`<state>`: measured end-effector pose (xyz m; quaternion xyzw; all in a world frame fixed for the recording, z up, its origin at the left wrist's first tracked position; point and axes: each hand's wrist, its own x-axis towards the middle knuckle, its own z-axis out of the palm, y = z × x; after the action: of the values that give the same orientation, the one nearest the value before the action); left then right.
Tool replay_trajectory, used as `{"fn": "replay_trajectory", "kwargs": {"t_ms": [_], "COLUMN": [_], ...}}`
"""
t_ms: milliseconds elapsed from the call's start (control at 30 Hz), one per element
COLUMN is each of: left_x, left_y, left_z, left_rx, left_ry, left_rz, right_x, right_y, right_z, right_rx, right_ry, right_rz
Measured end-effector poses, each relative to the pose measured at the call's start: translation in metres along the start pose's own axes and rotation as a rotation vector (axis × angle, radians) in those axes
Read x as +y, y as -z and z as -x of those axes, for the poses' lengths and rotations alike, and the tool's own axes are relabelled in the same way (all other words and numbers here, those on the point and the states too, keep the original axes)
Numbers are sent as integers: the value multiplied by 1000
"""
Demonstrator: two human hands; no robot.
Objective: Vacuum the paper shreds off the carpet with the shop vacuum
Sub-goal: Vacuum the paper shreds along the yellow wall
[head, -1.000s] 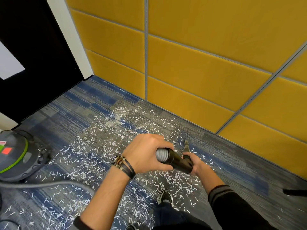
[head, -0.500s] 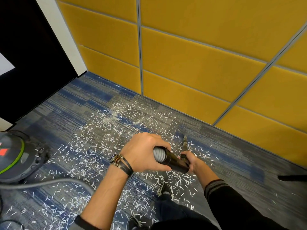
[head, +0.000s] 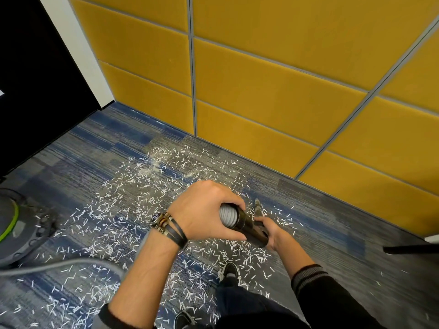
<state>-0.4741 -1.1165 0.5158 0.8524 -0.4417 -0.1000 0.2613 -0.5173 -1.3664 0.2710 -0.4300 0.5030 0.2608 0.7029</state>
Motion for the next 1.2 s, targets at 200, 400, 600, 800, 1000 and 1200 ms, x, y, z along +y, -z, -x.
{"fn": "replay_trajectory", "kwargs": {"t_ms": [200,400,600,800,1000,1200], "left_x": [0,-4,-7,4,-3,8], "left_y": [-2,9,10,0,8,-14], "left_z": [4,4,3,-2,-10,-23], "left_rx": [-3,61,7,25,95,-20], "left_ry": [20,18,33,4,2,-28], "left_rz": [77,39,36,87,128,112], "right_x": [7,-13,-2,-6,-20,6], "right_y": [15,-5,-19,9,14,38], "right_z": [2,11,9,12,10,5], "right_rx": [57,-6,-58,-6,16,25], "right_ry": [10,1,-18,-22,20,-21], "right_rz": [-50,-70,-119,-63,-47,-152]}}
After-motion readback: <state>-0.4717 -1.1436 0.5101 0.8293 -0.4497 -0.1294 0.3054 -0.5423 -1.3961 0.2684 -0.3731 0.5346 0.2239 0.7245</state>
